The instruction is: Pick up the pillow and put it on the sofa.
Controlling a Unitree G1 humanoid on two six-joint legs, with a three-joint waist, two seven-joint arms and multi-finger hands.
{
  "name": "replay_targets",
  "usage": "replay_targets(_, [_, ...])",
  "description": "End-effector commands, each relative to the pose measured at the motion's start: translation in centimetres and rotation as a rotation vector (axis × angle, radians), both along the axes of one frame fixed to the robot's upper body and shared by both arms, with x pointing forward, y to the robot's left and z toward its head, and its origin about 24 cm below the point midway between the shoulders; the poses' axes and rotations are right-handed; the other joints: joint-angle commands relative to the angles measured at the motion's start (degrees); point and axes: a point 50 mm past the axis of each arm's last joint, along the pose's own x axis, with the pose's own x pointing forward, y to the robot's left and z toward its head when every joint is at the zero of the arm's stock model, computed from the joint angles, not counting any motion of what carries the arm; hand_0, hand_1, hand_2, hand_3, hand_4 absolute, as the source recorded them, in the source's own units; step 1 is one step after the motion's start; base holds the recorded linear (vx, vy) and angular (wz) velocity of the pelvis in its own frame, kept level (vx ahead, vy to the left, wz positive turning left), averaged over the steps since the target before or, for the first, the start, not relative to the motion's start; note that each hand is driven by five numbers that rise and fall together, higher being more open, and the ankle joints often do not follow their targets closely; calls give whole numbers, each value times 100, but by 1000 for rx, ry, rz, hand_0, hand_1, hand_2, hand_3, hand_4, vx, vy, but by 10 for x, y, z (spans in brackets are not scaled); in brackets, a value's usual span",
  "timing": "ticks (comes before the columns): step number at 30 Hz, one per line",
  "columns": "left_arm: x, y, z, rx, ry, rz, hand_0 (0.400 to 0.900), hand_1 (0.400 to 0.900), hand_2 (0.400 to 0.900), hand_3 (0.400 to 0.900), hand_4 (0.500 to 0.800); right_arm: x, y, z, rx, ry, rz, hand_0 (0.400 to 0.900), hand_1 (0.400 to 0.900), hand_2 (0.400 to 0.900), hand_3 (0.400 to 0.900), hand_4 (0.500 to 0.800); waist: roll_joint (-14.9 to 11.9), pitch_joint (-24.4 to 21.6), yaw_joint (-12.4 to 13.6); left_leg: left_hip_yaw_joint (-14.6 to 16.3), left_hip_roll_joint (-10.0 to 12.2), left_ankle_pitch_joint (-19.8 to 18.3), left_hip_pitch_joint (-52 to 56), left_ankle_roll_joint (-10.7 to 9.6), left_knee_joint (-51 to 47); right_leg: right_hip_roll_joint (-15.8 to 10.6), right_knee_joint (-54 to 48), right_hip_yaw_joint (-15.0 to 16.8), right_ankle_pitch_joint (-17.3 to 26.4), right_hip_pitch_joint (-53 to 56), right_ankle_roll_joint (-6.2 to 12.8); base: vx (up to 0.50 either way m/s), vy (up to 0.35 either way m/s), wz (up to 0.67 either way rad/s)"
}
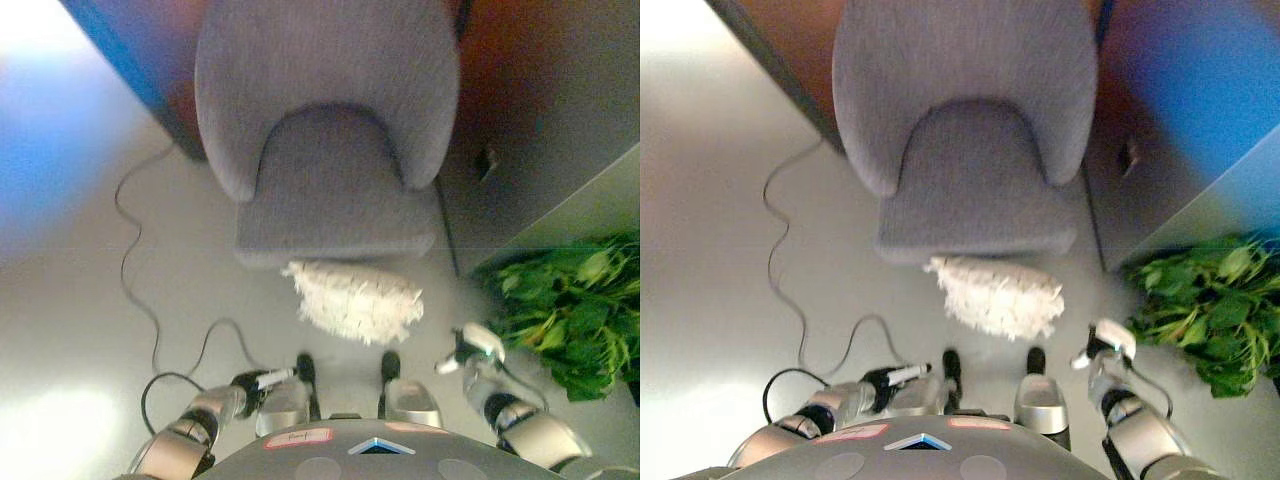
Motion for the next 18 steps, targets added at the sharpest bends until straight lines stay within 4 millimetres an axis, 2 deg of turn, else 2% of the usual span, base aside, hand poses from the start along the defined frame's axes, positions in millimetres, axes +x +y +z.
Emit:
replay_targets(1, [29,17,13,32,-76,-6,900,900,900,900,800,73,5,51,-55,-240,36,900,900,900,900,800,-325,539,182,-345,-350,-619,-144,173,119,-309,878,-27,-834,-237,243,-102,-74,21])
replay_targets(4, [51,17,24,32,-145,-19,900,900,900,900,800,109,-4,91,-91,-317,46,900,900,900,900,800,-178,808,264,-431,-399,-475,-451,130,56,-323,882,-99,-793,-529,224,-132,-72,21])
replay_targets(9, [79,9,38,-12,-281,-4,900,900,900,900,800,142,-13,139,-133,-403,47,900,900,900,900,800,50,1146,365,-514,-501,-305,-928,127,53,-359,1182,-195,-832,-1095,196,-100,-13,8])
replay_targets(14, [95,1,50,-75,-394,37,900,900,900,900,800,158,-20,172,-160,-464,28,900,900,900,900,800,239,1383,441,-543,-588,-221,-1312,122,162,-424,1518,-252,-900,-1571,196,-84,25,3])
replay_targets(18, [104,-7,60,-138,-492,49,900,900,900,900,800,171,-27,208,-191,-509,34,900,900,900,900,800,396,1571,521,-490,-676,-200,-1731,112,450,-563,1831,-315,-931,-2006,220,-90,57,-1])
